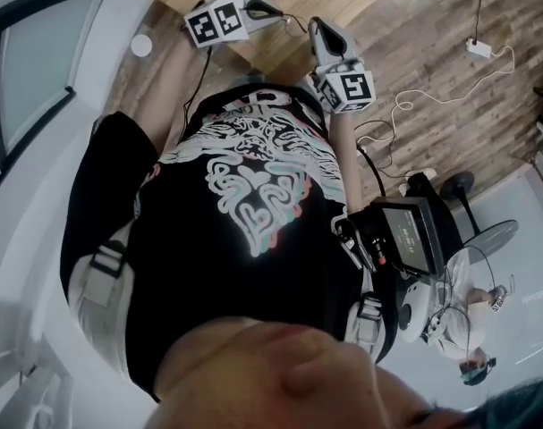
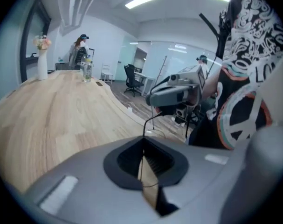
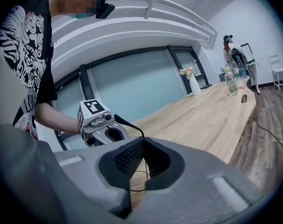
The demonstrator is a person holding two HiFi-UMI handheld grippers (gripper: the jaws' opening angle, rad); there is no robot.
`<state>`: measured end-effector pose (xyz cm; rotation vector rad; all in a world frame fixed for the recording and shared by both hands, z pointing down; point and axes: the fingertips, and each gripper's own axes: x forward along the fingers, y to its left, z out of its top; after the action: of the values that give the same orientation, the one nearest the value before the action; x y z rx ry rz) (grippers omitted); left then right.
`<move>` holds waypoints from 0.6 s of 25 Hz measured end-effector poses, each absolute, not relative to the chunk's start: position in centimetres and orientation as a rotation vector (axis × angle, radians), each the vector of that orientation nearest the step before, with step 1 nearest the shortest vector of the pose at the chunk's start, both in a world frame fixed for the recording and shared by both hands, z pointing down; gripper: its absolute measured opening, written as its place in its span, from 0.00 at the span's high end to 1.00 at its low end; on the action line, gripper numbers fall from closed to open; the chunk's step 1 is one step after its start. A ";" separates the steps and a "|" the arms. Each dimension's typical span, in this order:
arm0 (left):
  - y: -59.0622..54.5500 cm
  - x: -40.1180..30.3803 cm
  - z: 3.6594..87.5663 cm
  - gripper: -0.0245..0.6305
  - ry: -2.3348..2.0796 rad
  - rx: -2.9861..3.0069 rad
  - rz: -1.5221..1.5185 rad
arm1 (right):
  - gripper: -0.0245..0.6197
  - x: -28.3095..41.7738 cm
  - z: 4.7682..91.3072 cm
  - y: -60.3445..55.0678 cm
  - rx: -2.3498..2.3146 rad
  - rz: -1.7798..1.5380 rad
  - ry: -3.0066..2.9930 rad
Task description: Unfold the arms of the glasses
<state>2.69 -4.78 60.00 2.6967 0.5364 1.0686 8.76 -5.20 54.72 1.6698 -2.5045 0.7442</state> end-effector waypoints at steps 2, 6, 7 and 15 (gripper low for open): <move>-5.8 2.7 59.3 0.98 0.469 2.705 0.970 | 0.96 8.8 54.2 -5.5 1.678 0.750 -2.505; -7.3 2.2 56.4 0.98 0.282 2.710 0.768 | 0.96 8.3 51.2 -5.2 1.710 0.736 -2.524; -7.3 2.0 55.4 0.98 0.237 2.706 0.723 | 0.96 8.1 50.3 -4.9 1.731 0.748 -2.534; -7.3 -0.1 50.0 0.98 0.031 2.696 0.500 | 0.96 7.3 45.7 -3.4 1.871 0.732 -2.547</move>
<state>-0.13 -7.29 50.01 2.6960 0.0314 0.5001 7.33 -3.44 45.72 1.8711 -2.5471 0.7320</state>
